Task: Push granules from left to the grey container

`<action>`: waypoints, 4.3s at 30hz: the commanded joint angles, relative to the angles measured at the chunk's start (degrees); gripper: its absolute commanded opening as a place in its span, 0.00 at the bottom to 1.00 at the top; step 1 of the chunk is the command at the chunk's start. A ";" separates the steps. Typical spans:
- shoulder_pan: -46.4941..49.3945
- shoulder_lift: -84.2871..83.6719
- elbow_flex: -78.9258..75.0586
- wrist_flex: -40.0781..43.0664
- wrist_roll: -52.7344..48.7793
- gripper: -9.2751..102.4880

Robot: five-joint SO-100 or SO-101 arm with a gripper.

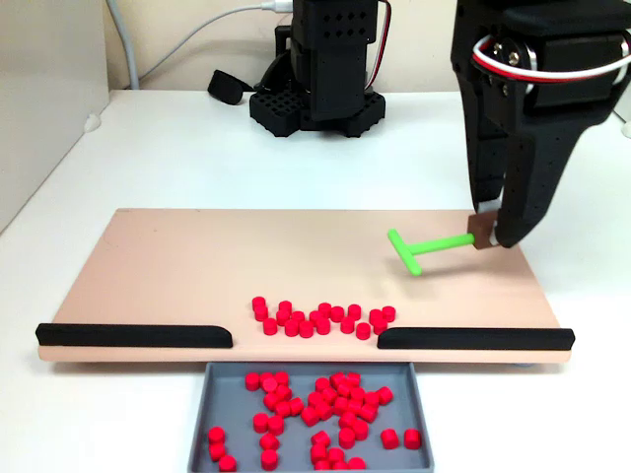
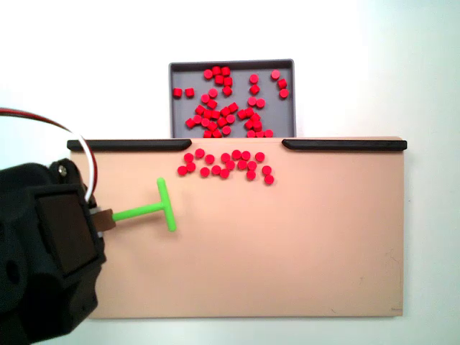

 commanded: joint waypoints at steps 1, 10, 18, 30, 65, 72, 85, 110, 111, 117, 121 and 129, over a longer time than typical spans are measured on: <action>-0.09 -0.62 -4.39 0.18 0.53 0.08; 0.44 -3.16 -8.26 1.85 1.23 0.08; 0.70 -5.62 -11.25 2.02 1.67 0.08; 0.88 -7.56 -12.48 2.02 2.02 0.08; 2.99 -12.92 -15.38 1.93 1.49 0.08; 3.34 -13.01 -15.38 1.93 0.97 0.08; 4.13 -13.01 -15.38 1.93 -0.18 0.08; 5.54 -13.27 -15.38 1.93 -2.46 0.08; 5.62 -13.27 -15.38 1.93 -2.64 0.08; 5.89 -13.36 -15.38 1.93 -3.87 0.08; 6.15 -13.36 -15.38 1.93 -4.83 0.08; 6.86 -13.45 -15.38 1.93 -6.50 0.08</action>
